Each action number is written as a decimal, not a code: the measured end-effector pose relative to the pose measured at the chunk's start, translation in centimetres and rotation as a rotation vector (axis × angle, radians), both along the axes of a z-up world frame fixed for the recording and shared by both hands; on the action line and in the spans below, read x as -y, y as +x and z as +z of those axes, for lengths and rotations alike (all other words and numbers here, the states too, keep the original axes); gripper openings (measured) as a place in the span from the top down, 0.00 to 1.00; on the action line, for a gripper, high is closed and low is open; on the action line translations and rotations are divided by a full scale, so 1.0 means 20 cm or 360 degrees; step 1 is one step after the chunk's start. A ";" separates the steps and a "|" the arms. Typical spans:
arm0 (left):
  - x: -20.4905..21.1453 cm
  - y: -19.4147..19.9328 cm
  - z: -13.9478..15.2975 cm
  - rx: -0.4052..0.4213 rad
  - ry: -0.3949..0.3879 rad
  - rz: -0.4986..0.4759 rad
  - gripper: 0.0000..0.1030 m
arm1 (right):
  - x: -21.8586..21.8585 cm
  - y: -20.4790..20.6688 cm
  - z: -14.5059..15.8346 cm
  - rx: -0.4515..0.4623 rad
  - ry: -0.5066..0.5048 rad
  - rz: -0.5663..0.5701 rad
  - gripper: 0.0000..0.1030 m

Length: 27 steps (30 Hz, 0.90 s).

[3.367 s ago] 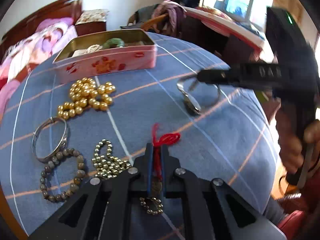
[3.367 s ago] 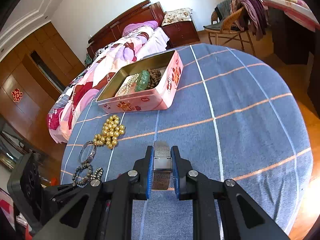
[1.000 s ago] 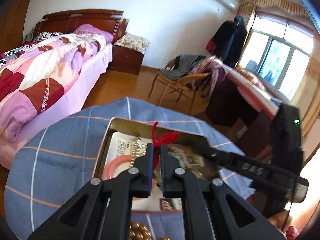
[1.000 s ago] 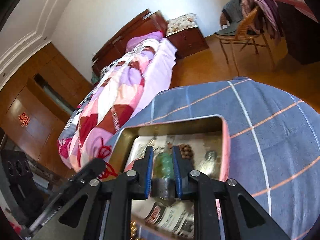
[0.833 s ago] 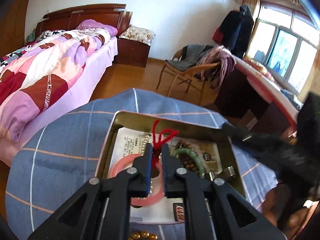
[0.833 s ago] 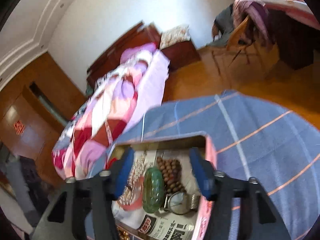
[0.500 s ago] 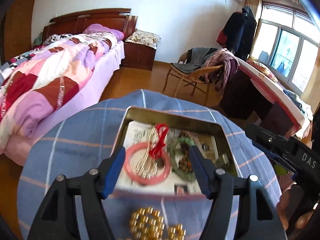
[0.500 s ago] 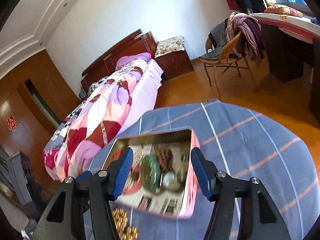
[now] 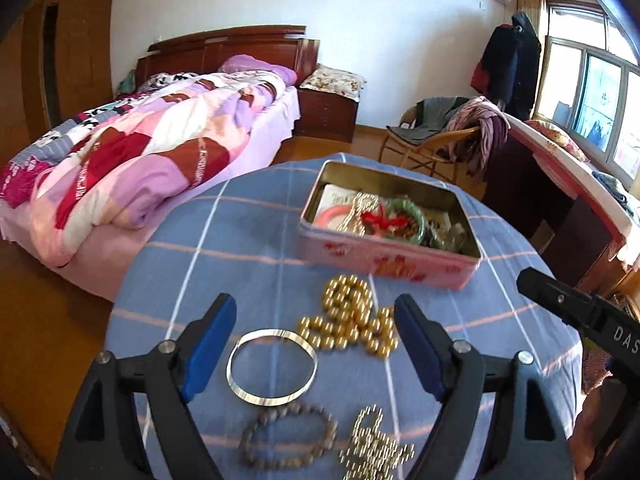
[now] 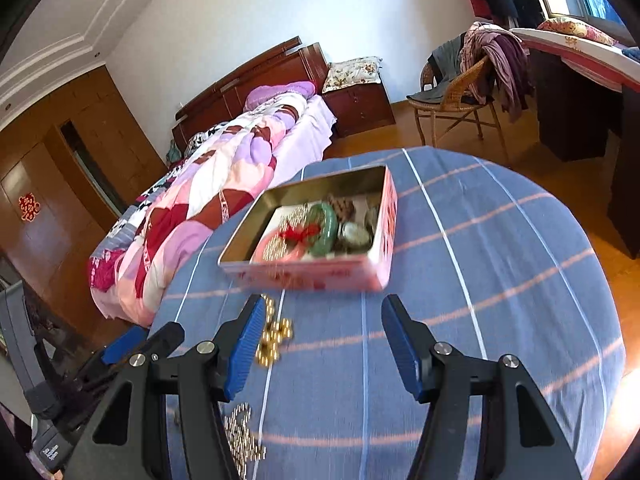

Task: Organize jewelry
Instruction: 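Lift both tools out of the tin and move them to the loose jewelry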

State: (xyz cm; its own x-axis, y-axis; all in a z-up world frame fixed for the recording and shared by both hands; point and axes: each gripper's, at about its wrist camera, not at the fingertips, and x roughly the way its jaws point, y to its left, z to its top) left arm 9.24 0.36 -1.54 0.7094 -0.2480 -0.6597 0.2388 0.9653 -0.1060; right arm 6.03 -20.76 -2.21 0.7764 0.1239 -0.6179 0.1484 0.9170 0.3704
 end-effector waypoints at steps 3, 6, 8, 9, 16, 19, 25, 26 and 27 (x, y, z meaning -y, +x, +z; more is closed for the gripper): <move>-0.02 -0.06 -0.01 0.0002 0.0040 0.0032 0.19 | -0.02 -0.06 0.00 -0.0008 -0.0011 0.0014 0.41; -0.03 -0.09 -0.01 0.0007 0.0060 0.0060 0.15 | -0.05 -0.11 0.01 0.0003 -0.0033 0.0026 0.41; -0.05 -0.12 -0.01 0.0010 0.0072 0.0073 0.12 | -0.08 -0.14 0.01 0.0004 -0.0068 0.0037 0.41; -0.05 -0.13 -0.01 0.0013 0.0078 0.0070 0.12 | -0.08 -0.15 0.01 0.0002 -0.0072 0.0044 0.41; -0.18 -0.25 -0.06 0.0055 0.0137 0.0066 0.07 | -0.13 -0.22 -0.06 -0.0056 -0.0119 0.0089 0.41; -0.27 -0.29 -0.11 0.0033 0.0135 0.0080 0.07 | -0.16 -0.22 -0.12 -0.0104 -0.0101 0.0127 0.41; -0.38 -0.33 -0.20 -0.0017 0.0136 0.0090 0.07 | -0.27 -0.21 -0.17 -0.0153 -0.0133 0.0257 0.41; -0.39 -0.33 -0.21 -0.0022 0.0131 0.0085 0.07 | -0.30 -0.21 -0.18 -0.0157 -0.0145 0.0289 0.41; -0.40 -0.33 -0.21 -0.0023 0.0122 0.0073 0.07 | -0.32 -0.21 -0.18 -0.0156 -0.0159 0.0309 0.41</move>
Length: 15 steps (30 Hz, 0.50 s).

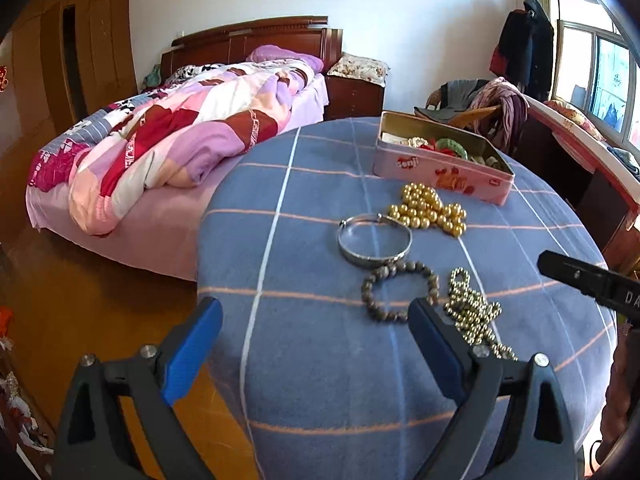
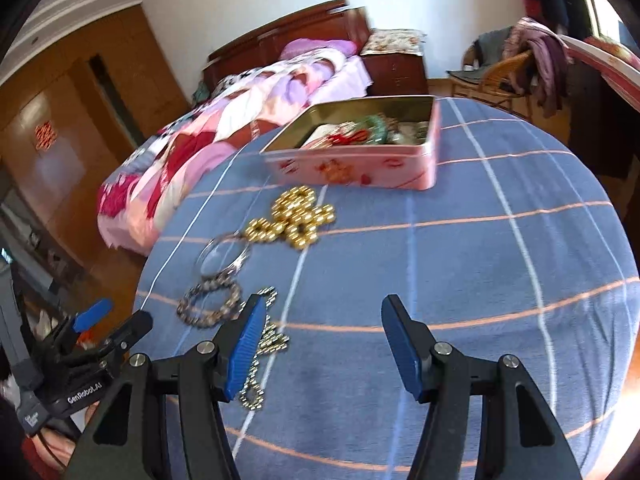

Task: Organize jewelry
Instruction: 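Lift both tools out of the tin and move them to the loose jewelry, then grasp the small gold bead chain with the right tool while the left tool grasps the brown bead bracelet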

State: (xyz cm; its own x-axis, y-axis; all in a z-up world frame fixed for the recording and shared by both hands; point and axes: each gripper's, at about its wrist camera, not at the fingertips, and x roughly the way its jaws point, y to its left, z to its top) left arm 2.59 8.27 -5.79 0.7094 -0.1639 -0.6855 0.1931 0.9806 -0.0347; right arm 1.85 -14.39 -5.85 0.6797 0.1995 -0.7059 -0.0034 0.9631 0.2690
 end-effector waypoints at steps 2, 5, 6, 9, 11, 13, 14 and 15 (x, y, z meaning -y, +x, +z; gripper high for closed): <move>-0.01 -0.01 0.00 0.0007 -0.0009 -0.0029 0.07 | -0.05 0.00 -0.01 -0.0005 -0.0043 0.0056 0.41; -0.01 -0.01 0.01 0.0023 0.0008 -0.0037 0.07 | -0.14 0.01 -0.04 -0.0037 -0.0098 0.0160 0.41; -0.01 -0.01 0.01 0.0024 0.0008 -0.0031 0.07 | -0.16 0.02 -0.06 -0.0044 -0.0114 0.0183 0.41; -0.03 -0.01 0.00 0.0013 -0.0011 -0.0019 0.07 | -0.25 0.06 -0.10 -0.0081 -0.0181 0.0264 0.41; -0.04 0.00 -0.01 -0.0002 0.0013 -0.0013 0.07 | -0.29 0.10 -0.14 -0.0119 -0.0224 0.0282 0.41; -0.04 0.01 -0.02 -0.0012 0.0032 -0.0002 0.07 | -0.35 0.13 -0.16 -0.0133 -0.0315 0.0298 0.41; -0.05 0.01 -0.03 -0.0020 0.0029 -0.0001 0.07 | -0.37 0.13 -0.16 -0.0136 -0.0351 0.0316 0.41; -0.05 0.02 -0.03 -0.0028 0.0018 -0.0005 0.07 | -0.39 0.14 -0.16 -0.0140 -0.0357 0.0352 0.41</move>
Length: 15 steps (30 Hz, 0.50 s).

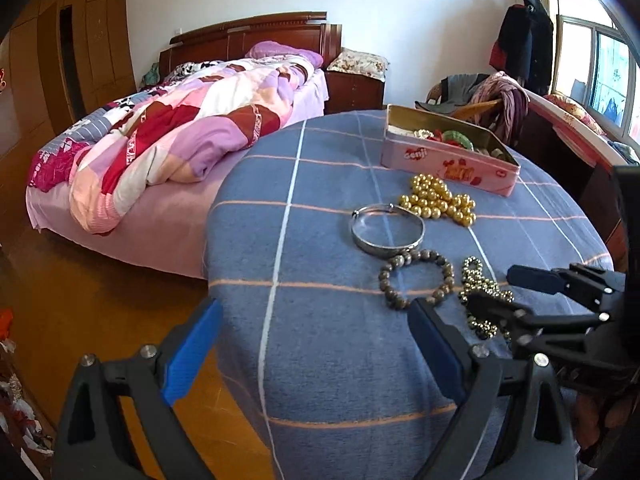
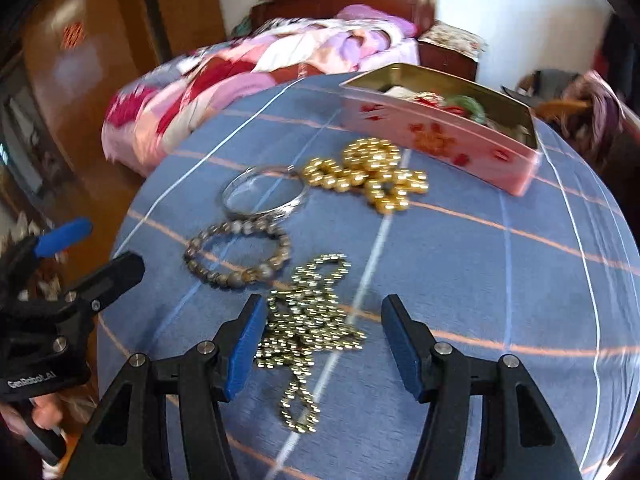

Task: Organize jewelry
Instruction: 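Grasp the small gold bead chain with the right tool while the left tool grasps the brown bead bracelet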

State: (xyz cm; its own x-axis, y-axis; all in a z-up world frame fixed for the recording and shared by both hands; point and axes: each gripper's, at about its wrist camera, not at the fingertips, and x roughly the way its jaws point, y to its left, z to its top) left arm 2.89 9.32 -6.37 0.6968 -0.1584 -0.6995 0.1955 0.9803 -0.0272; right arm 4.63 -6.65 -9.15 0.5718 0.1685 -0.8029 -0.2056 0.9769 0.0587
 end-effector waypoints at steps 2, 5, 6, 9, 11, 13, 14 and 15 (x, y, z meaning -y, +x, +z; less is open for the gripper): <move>0.00 0.01 0.00 -0.0016 -0.0019 -0.0010 0.07 | -0.05 0.00 -0.01 0.0021 -0.0112 0.0041 0.41; 0.02 0.02 0.00 -0.0032 -0.0052 -0.0038 0.07 | -0.04 -0.02 -0.01 0.0024 -0.0124 0.0066 0.50; 0.04 0.02 0.00 -0.0037 -0.0061 -0.0056 0.07 | -0.03 -0.02 0.00 0.0028 -0.0131 0.0073 0.61; 0.10 0.03 0.00 -0.0034 -0.0042 -0.0111 0.07 | 0.01 -0.02 0.01 0.0009 -0.0143 0.0054 0.88; 0.13 0.03 0.00 -0.0039 -0.0036 -0.0138 0.07 | 0.07 -0.02 0.02 0.0002 -0.0116 0.0001 0.91; 0.16 0.04 0.00 -0.0044 -0.0044 -0.0161 0.07 | 0.14 -0.02 0.04 0.0025 -0.0080 -0.0075 0.91; 0.18 0.06 0.00 -0.0055 -0.0063 -0.0176 0.07 | 0.18 -0.02 0.06 0.0049 -0.0034 -0.0114 0.91; 0.19 0.07 0.00 -0.0075 -0.0089 -0.0194 0.07 | 0.22 -0.03 0.09 0.0075 0.0015 -0.0152 0.91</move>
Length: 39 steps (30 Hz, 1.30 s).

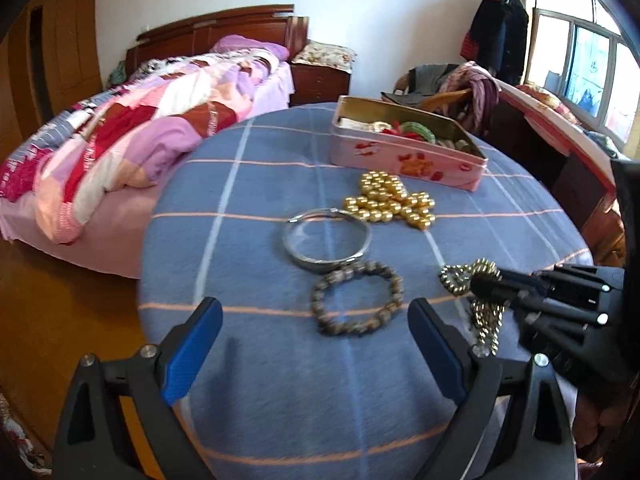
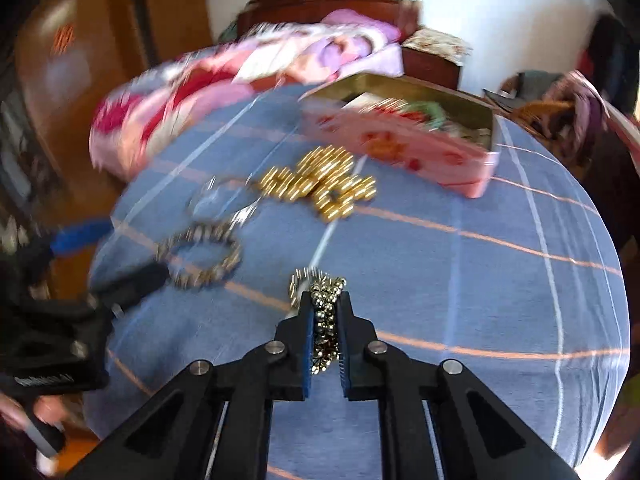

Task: Organize jewelry
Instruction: 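Grasp the small gold bead chain with the right tool while the left tool grasps the brown bead bracelet, then carry both into the pink tin and open both tools to release them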

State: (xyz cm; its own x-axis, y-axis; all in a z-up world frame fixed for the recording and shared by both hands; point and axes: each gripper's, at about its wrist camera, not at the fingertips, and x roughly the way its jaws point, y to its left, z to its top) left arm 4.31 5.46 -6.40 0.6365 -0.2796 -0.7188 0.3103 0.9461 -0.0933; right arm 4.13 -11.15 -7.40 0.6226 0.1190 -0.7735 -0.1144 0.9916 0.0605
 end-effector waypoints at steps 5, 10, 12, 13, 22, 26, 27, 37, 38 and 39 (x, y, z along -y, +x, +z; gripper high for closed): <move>0.10 0.09 -0.04 -0.0139 -0.0055 -0.0049 0.07 | 0.18 -0.01 0.12 0.0160 0.0127 -0.0168 0.91; 0.15 0.14 -0.09 -0.0208 0.0020 0.0035 0.18 | 0.25 -0.01 0.12 0.0173 0.0165 -0.0213 0.91; 0.16 0.13 -0.09 -0.0165 0.0087 0.0066 0.34 | 0.27 -0.01 0.11 0.0160 0.0184 -0.0225 0.91; 0.16 0.13 -0.09 -0.0160 0.0105 0.0062 0.38 | 0.28 0.00 0.10 0.0157 0.0186 -0.0227 0.91; 0.11 0.12 -0.08 -0.0150 -0.0011 0.0009 0.83 | 0.23 -0.01 -0.04 0.0079 0.0133 -0.0192 0.91; 0.06 0.07 -0.07 -0.0136 -0.0163 -0.0012 0.92 | 0.22 -0.02 -0.03 0.0102 0.0133 -0.0176 0.91; 0.06 0.04 -0.05 -0.0107 -0.0186 -0.0026 0.92 | 0.23 -0.02 -0.03 0.0105 0.0141 -0.0179 0.91; 0.08 0.02 -0.01 -0.0114 -0.0192 -0.0084 0.80 | 0.24 -0.04 -0.02 0.0135 0.0199 -0.0154 0.91; 0.08 0.03 -0.02 -0.0130 -0.0179 -0.0083 0.73 | 0.24 -0.04 -0.02 0.0135 0.0200 -0.0157 0.91; 0.09 0.03 -0.03 -0.0136 -0.0144 -0.0071 0.60 | 0.24 -0.04 -0.01 0.0135 0.0200 -0.0158 0.91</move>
